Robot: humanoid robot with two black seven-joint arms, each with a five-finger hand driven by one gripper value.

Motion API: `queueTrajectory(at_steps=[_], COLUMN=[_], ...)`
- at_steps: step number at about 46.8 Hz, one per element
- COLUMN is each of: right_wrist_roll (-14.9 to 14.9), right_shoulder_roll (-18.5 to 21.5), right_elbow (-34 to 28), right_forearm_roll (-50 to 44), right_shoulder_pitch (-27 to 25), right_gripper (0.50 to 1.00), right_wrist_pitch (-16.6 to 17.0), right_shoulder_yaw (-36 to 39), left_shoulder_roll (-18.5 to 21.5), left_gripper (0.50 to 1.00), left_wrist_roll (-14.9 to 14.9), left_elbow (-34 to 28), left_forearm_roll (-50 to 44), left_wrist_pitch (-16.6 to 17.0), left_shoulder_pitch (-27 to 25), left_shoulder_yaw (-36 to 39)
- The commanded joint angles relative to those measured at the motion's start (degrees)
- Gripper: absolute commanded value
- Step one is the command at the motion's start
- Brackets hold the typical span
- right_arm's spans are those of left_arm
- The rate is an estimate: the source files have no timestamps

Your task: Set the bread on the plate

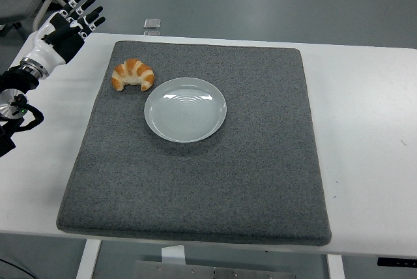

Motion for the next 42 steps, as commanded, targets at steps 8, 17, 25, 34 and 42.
queueTrajectory(at_steps=[8,17,25,34,42], right_wrist_roll=[0.0,0.0,0.0,0.0,0.0], right_shoulder_roll=[0.0,0.0,0.0,0.0,0.0], right_elbow=[0.0,0.0,0.0,0.0,0.18], right_forearm_roll=[0.0,0.0,0.0,0.0,0.0], right_shoulder_pitch=[0.0,0.0,0.0,0.0,0.0], right_gripper=[0.93,0.93,0.93,0.93,0.93], right_wrist_pitch=[0.0,0.0,0.0,0.0,0.09], right_shoulder_yaw=[0.05,0.05,0.05,0.05,-0.04], left_shoulder_roll=[0.0,0.26,0.79,2.73,4.92], left_gripper=[0.99,0.99,0.99,0.99,0.988], left_wrist_roll=[0.0,0.26,0.52,0.7,0.7], left_elbow=[-0.33,-0.42,-0.33,-0.42,-0.51], left_forearm_roll=[0.11,0.55,2.57,5.21,5.74], left_wrist_pitch=[0.0,0.0,0.0,0.0,0.0], left_shoulder_pitch=[0.0,-0.27,-2.46,-10.89,-22.23], left_shoulder_yaw=[0.18,0.27,0.97,9.66,24.33])
